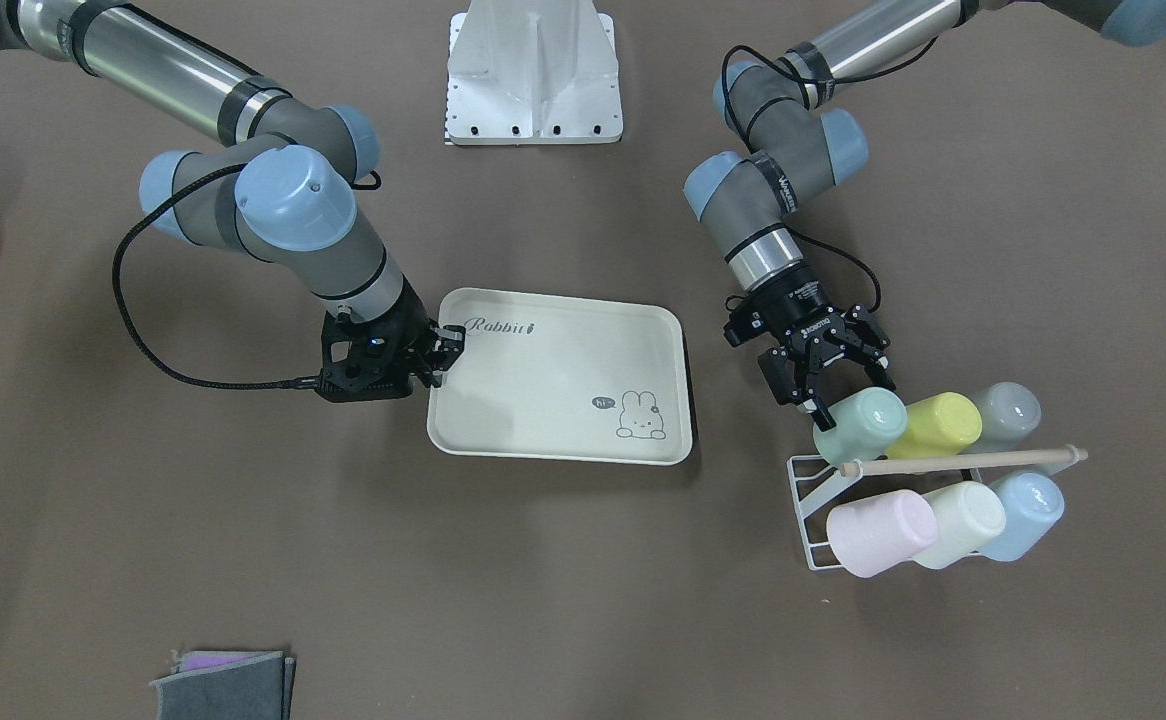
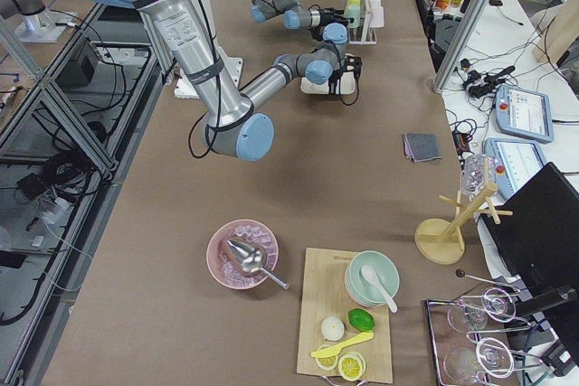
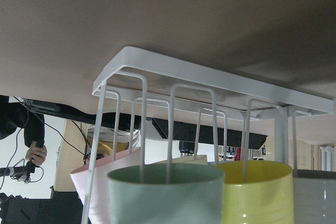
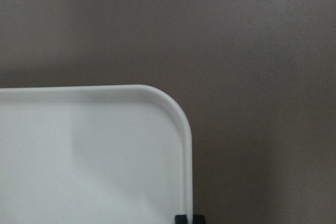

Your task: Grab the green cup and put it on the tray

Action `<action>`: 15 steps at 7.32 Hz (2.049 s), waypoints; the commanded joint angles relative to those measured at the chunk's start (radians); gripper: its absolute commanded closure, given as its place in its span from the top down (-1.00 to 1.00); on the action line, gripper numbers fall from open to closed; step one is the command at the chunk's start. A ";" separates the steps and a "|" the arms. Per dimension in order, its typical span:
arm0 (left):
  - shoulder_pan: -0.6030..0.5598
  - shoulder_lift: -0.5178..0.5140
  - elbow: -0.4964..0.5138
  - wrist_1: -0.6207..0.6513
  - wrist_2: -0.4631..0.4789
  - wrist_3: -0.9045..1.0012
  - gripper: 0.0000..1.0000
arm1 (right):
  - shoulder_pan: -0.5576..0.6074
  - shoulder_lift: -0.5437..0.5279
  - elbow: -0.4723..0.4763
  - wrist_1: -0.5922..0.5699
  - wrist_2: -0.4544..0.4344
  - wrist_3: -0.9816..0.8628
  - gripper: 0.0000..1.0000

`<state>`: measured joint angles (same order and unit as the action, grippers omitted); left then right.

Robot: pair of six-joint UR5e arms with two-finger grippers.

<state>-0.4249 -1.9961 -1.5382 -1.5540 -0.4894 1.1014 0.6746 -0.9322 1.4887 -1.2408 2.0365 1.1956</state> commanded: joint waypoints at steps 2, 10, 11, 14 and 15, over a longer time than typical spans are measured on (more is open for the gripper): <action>-0.006 -0.003 0.030 -0.028 0.034 0.002 0.95 | -0.032 0.001 0.001 0.003 0.007 -0.013 -1.00; -0.015 -0.033 0.078 -0.024 0.077 0.003 -0.20 | -0.046 -0.027 -0.013 0.004 0.007 -0.047 -1.00; -0.031 -0.029 0.067 -0.024 0.112 0.005 -0.53 | -0.046 -0.033 -0.013 0.004 0.007 -0.047 -1.00; -0.048 -0.001 0.017 -0.026 0.162 0.066 -0.88 | -0.046 -0.042 -0.013 0.007 0.004 -0.034 -0.39; -0.046 -0.001 0.010 -0.026 0.172 0.075 -0.88 | -0.047 -0.048 -0.013 0.011 -0.002 -0.028 0.27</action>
<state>-0.4707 -1.9992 -1.5176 -1.5798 -0.3385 1.1540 0.6283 -0.9732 1.4757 -1.2331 2.0387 1.1590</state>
